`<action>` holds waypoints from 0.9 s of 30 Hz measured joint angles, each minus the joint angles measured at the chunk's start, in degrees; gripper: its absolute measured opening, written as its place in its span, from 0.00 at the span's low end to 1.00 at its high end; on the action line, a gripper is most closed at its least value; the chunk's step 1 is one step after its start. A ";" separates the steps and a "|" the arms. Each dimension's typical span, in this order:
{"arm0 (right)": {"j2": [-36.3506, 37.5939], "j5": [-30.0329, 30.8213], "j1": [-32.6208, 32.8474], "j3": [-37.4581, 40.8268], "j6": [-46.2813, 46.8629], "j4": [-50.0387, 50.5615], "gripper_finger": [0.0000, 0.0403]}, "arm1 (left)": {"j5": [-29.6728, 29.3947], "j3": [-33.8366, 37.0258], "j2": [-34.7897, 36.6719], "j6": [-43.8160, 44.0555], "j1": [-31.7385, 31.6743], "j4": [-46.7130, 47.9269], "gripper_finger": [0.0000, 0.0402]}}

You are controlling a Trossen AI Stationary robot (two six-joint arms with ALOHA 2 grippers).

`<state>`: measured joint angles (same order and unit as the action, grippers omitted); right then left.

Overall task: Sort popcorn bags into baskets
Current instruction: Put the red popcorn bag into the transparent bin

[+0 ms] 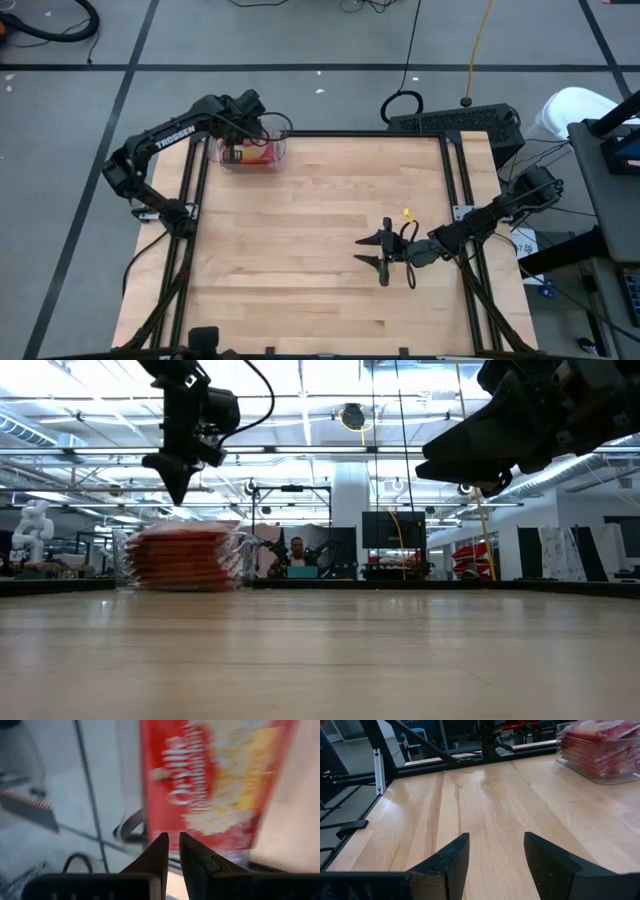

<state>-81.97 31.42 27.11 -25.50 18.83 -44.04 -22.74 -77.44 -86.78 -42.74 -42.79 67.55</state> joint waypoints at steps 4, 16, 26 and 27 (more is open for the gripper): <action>0.00 0.00 0.00 0.00 0.00 0.16 0.45 | -2.65 0.14 0.00 4.16 0.04 -0.91 0.13; 0.00 0.02 0.00 0.00 -0.17 0.91 0.45 | 10.46 0.70 0.00 14.89 3.30 -2.87 0.13; -0.02 0.04 0.00 0.02 0.48 2.78 0.45 | 8.10 11.08 0.00 13.35 1.25 -17.12 0.13; -0.02 0.04 0.00 0.02 0.47 2.80 0.45 | 7.25 11.83 0.05 13.19 1.00 -18.02 0.13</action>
<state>-82.00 31.46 27.11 -25.47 19.30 -41.23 -15.49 -65.61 -86.73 -29.55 -41.79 49.53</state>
